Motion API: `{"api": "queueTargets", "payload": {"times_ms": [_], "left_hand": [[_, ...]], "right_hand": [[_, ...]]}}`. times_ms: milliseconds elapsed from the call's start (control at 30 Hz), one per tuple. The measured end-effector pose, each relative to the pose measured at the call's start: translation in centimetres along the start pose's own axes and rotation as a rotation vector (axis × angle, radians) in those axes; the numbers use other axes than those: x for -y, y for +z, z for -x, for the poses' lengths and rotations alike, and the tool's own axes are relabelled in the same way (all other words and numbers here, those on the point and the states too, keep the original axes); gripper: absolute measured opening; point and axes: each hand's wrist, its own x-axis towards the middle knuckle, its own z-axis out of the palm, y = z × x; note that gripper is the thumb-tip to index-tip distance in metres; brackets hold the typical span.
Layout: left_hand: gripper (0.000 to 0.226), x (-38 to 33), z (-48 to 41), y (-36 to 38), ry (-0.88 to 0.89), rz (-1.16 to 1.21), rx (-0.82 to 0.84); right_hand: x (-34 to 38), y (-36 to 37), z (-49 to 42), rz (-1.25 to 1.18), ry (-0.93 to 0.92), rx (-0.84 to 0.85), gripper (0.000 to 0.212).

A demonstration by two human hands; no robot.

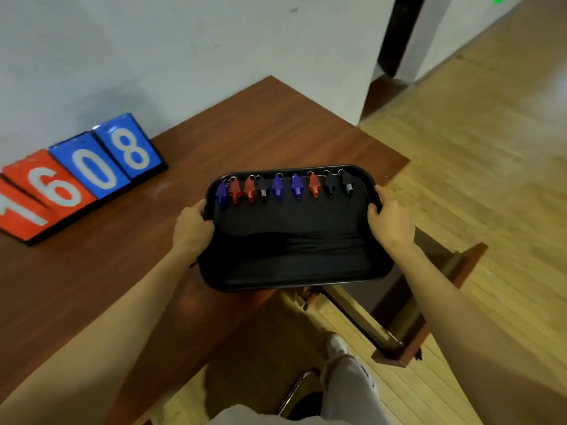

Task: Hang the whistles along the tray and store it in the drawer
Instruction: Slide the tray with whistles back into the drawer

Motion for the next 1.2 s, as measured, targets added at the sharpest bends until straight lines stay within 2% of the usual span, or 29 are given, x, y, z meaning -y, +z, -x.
{"api": "queueTargets", "payload": {"times_ms": [167, 300, 433, 800, 867, 967, 1067, 1200], "left_hand": [[0.052, -4.2, -0.2, 4.3, 0.006, -0.022, 0.102], [0.041, -5.9, -0.6, 6.8, -0.016, -0.057, 0.197], [0.04, -6.9, -1.1, 8.9, 0.013, -0.003, 0.256], [0.044, -7.3, -1.9, 10.8, -0.244, 0.393, 0.436], [0.043, -7.8, -1.7, 10.8, -0.24, 0.438, 0.448], [0.042, -8.4, -1.7, 10.5, -0.212, 0.469, 0.491], [0.042, -8.9, -2.1, 10.4, -0.168, 0.461, 0.536], [0.045, -9.2, -2.5, 10.7, -0.146, 0.466, 0.571]], "right_hand": [[-4.9, -2.0, 0.6, 0.02, 0.138, -0.059, 0.049], [-7.1, -3.0, 0.9, 0.043, 0.223, -0.042, 0.052], [-8.9, -3.5, 1.6, 0.074, 0.284, -0.001, 0.051], [-10.6, -4.1, 2.1, 0.068, 0.387, 0.03, 0.048], [-10.3, -4.0, 1.6, 0.112, 0.336, -0.033, 0.047], [-9.1, -4.1, -0.3, 0.154, 0.073, -0.099, 0.045], [-7.5, -3.8, -3.3, 0.198, -0.144, 0.105, 0.041], [-5.9, -3.1, -6.1, 0.252, -0.081, 0.471, 0.041]]}}
